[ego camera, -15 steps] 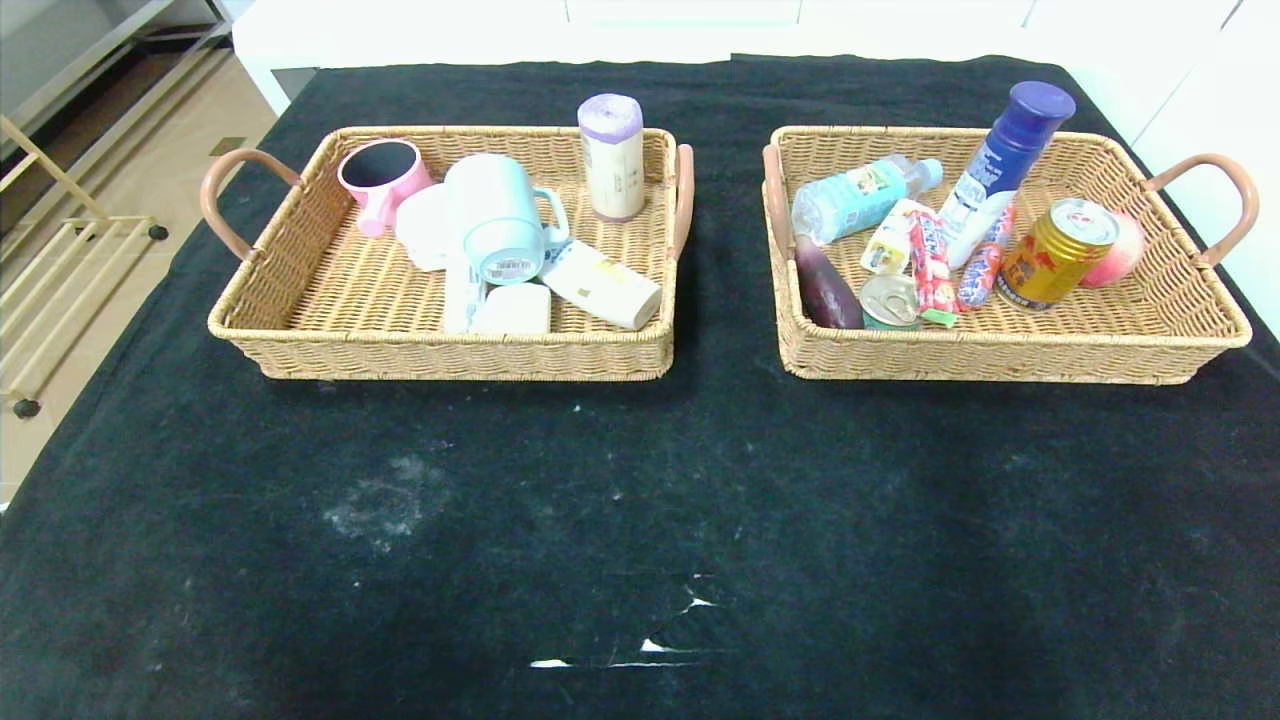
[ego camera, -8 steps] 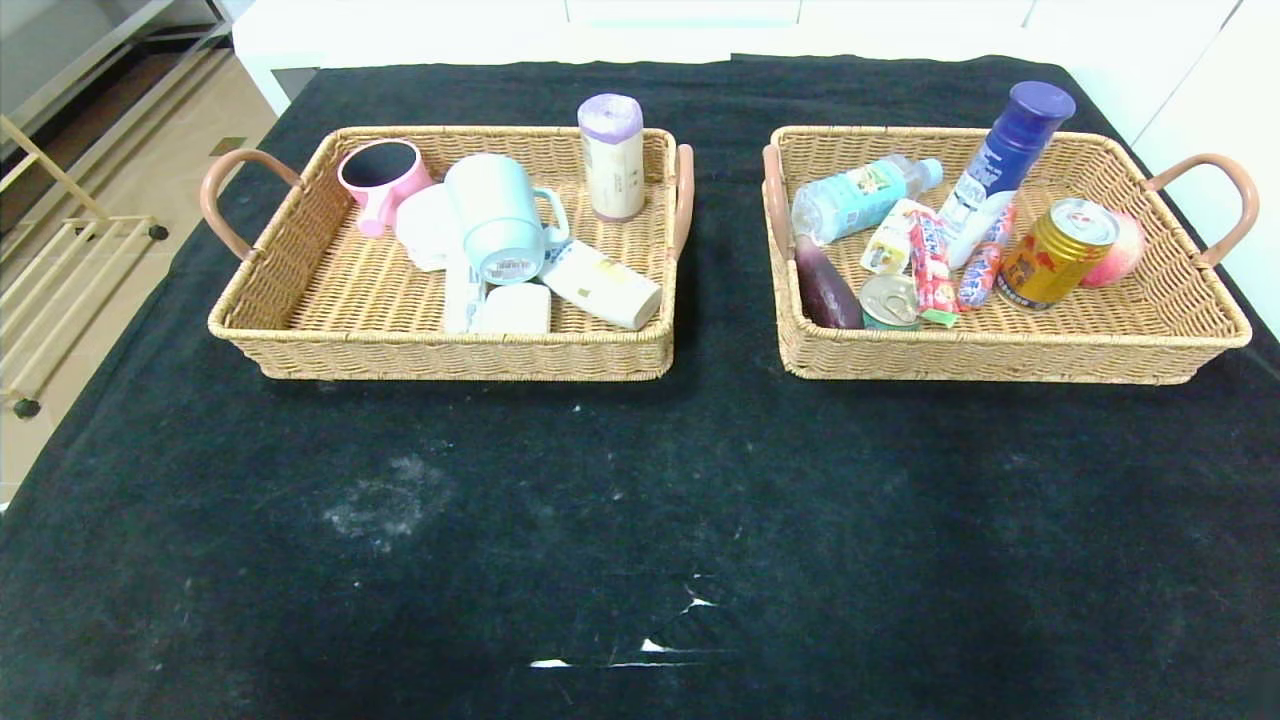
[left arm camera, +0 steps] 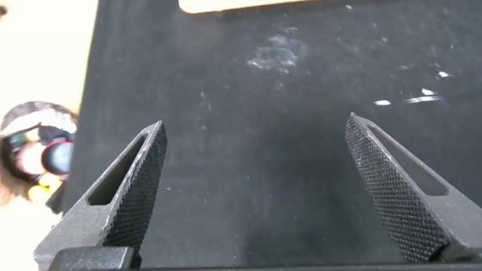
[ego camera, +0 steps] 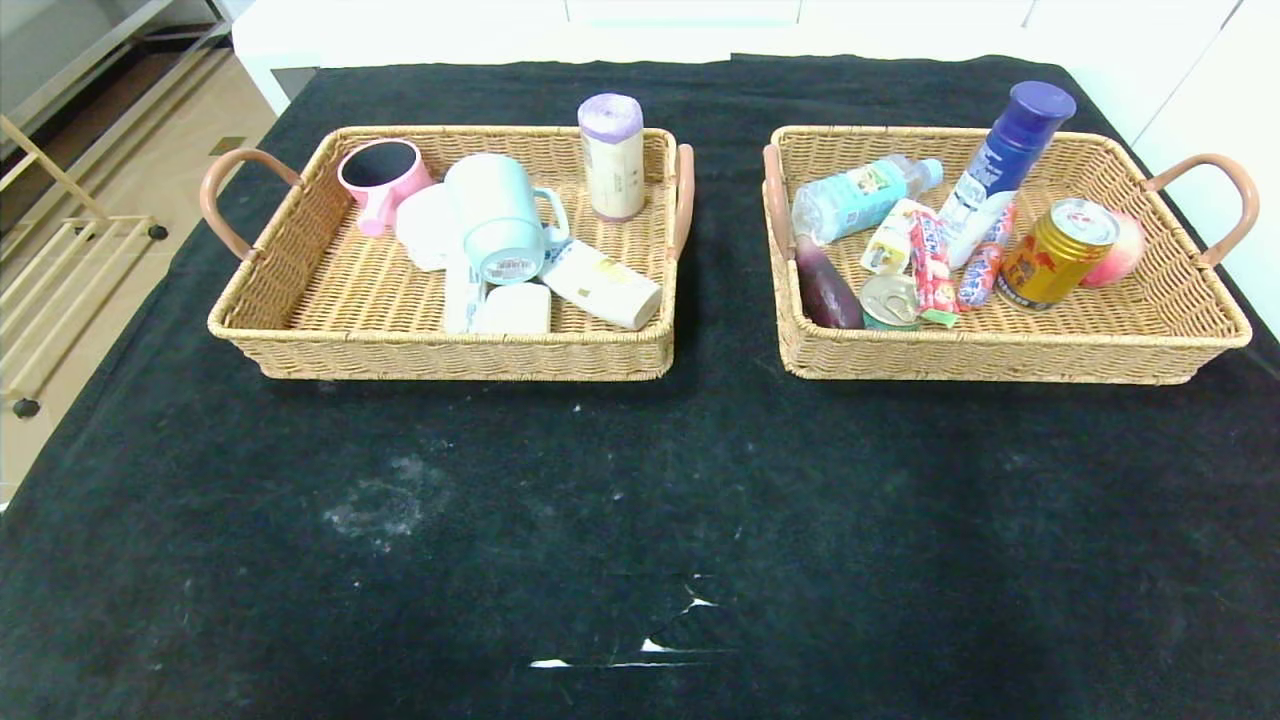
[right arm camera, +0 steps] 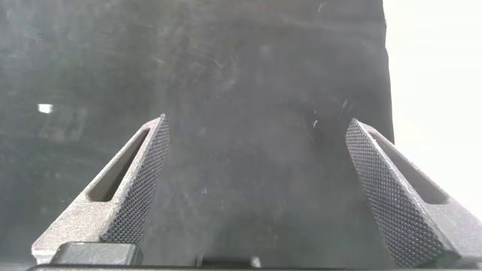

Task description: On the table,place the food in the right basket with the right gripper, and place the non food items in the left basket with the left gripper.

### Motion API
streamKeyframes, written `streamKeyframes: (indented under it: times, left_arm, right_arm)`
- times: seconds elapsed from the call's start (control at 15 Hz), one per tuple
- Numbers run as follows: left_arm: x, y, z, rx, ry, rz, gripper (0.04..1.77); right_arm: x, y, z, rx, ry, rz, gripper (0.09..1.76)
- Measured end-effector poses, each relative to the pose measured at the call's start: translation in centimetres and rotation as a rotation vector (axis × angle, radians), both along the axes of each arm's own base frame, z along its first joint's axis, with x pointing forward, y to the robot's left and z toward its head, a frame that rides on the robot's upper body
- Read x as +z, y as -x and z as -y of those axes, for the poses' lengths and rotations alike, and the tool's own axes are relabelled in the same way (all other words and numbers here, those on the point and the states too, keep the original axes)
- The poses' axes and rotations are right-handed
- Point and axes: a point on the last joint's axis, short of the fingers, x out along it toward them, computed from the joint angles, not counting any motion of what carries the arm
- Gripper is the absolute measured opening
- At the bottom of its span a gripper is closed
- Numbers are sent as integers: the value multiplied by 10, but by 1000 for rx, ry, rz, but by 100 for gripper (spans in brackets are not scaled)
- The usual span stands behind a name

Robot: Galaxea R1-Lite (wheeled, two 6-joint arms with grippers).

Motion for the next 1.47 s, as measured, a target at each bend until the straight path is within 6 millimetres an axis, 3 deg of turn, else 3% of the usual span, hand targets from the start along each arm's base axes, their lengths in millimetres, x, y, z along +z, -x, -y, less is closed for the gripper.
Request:
streamKeyframes:
  times: [0.4,0.6,0.87,1.07,1.47]
  left_arm:
    - [-28,-2,1,-43,14,-15,172]
    - [-35,-14,1,-42,21,-5,172]
    - [-51,-47,1,-39,18,124,172]
    - [-77,-69,1,-29,11,138,172]
    - [-115,-84,1,-13,-7,12,172]
  right_arm:
    - [-56,1,-1,112,-17,26,171]
    - [-67,-20,-1,114,-57,194,171]
    - [-96,-51,-1,124,-28,314,171]
    - [-122,-65,-1,120,16,299,171]
    - [-140,-67,1,39,55,173,171]
